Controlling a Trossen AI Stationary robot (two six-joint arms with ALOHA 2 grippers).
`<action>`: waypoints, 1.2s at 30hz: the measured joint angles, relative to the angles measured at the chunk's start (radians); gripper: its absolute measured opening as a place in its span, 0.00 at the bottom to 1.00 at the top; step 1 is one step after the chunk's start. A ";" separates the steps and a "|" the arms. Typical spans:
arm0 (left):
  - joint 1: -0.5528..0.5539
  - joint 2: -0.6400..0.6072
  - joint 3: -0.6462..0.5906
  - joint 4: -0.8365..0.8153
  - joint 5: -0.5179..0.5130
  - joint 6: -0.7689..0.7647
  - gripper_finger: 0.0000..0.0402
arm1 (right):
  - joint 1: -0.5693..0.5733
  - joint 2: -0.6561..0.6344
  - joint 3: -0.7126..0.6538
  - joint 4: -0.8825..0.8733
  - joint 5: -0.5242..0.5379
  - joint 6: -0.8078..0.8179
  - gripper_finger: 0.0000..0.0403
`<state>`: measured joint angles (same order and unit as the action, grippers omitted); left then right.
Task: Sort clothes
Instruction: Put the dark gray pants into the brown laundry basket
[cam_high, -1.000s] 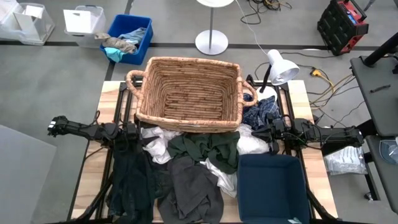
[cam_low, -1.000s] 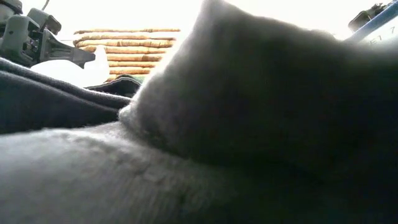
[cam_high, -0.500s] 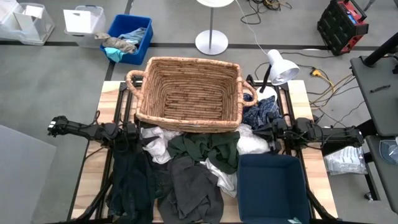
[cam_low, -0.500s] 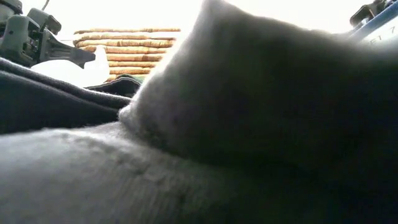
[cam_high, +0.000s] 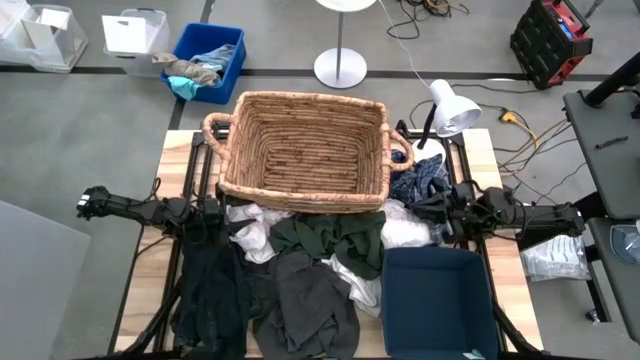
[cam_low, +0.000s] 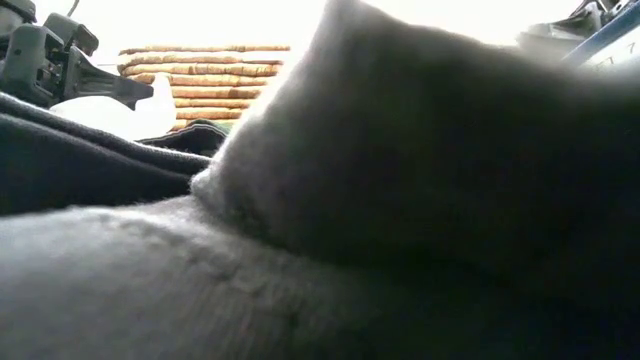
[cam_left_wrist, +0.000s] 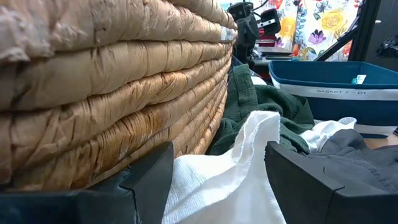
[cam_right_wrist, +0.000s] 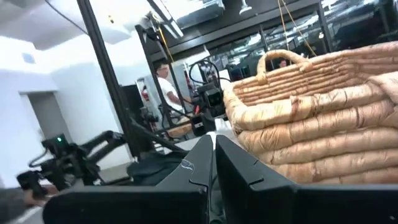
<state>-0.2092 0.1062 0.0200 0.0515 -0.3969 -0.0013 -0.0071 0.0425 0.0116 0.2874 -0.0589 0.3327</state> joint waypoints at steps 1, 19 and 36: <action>0.000 0.000 0.000 0.000 0.000 0.000 0.58 | 0.000 0.000 0.000 0.002 -0.001 0.014 0.03; 0.000 0.000 0.000 0.000 0.000 -0.004 0.58 | 0.000 0.000 0.000 0.011 0.001 0.008 0.03; -0.001 0.000 0.000 0.002 0.209 -0.296 0.58 | 0.000 0.000 0.000 0.011 0.008 0.004 0.03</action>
<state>-0.2104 0.1059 0.0204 0.0540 -0.1883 -0.2976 -0.0071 0.0429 0.0116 0.2981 -0.0505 0.3370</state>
